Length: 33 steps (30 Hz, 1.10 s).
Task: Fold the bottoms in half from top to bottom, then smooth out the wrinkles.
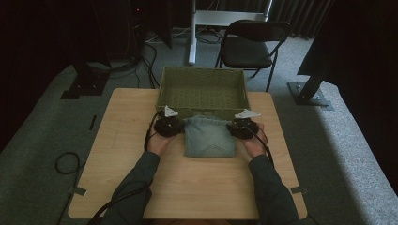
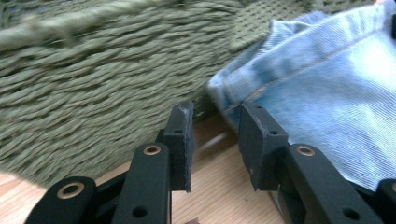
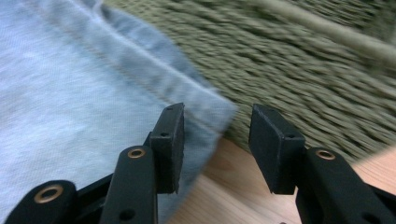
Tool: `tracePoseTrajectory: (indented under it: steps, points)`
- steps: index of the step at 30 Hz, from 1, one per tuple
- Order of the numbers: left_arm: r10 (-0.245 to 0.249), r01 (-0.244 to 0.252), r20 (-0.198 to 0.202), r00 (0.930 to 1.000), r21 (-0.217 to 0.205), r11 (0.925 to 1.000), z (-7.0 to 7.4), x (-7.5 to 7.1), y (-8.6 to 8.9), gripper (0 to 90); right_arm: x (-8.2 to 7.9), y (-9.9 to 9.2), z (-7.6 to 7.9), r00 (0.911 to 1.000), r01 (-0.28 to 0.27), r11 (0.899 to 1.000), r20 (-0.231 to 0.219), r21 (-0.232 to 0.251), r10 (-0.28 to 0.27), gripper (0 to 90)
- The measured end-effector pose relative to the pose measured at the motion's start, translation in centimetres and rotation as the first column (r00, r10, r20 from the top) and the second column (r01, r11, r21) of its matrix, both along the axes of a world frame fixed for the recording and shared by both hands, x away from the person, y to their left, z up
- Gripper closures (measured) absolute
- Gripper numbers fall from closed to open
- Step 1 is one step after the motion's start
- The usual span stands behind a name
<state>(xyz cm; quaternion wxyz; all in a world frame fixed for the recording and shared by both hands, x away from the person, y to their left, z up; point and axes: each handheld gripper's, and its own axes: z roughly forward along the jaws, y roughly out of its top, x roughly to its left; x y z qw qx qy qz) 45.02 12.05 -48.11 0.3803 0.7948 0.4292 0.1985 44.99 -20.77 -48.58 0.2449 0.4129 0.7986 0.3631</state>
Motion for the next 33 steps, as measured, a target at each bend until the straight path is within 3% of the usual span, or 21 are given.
tracePoseTrajectory:
  steps: [3,7,9,15,19,27,29,33]
  points:
    - [-0.006,0.006,0.025,0.9997,-0.019,0.9998,0.5,-0.8,0.2,64.8,-0.4,-0.5,0.4,0.9996,0.026,1.000,0.012,0.015,-0.026,54.5]
    - [-0.038,0.041,0.063,0.9973,-0.047,0.9981,1.3,-1.9,-0.1,64.3,-1.2,-0.6,1.0,0.9990,0.015,0.999,0.042,0.029,-0.016,53.2]
    - [-0.072,0.078,0.092,0.9931,-0.055,0.9955,1.9,-2.6,-0.8,64.3,-2.0,-0.6,1.6,0.9971,0.001,0.999,0.076,0.046,-0.004,53.2]
    - [-0.166,0.174,0.135,0.9769,-0.049,0.9835,3.2,-3.8,-2.7,63.8,-3.0,-0.1,2.5,0.9931,-0.047,0.998,0.110,0.049,0.042,52.6]
    - [-0.204,0.210,0.135,0.9696,-0.032,0.9771,3.3,-4.1,-3.6,61.9,-3.2,0.3,2.6,0.9914,-0.074,0.996,0.112,0.050,0.068,50.5]
    - [-0.246,0.250,0.119,0.9620,-0.018,0.9682,2.8,-4.2,-4.6,60.4,-3.4,0.9,2.0,0.9914,-0.103,0.993,0.087,0.051,0.098,49.7]
    - [-0.272,0.274,0.114,0.9555,0.001,0.9618,2.6,-4.4,-5.0,60.3,-3.4,1.1,1.9,0.9900,-0.126,0.989,0.072,0.071,0.121,48.8]
    - [-0.319,0.320,0.106,0.9417,0.012,0.9474,2.2,-4.6,-6.0,60.3,-3.8,1.9,1.7,0.9823,-0.179,0.982,0.066,0.055,0.175,48.5]
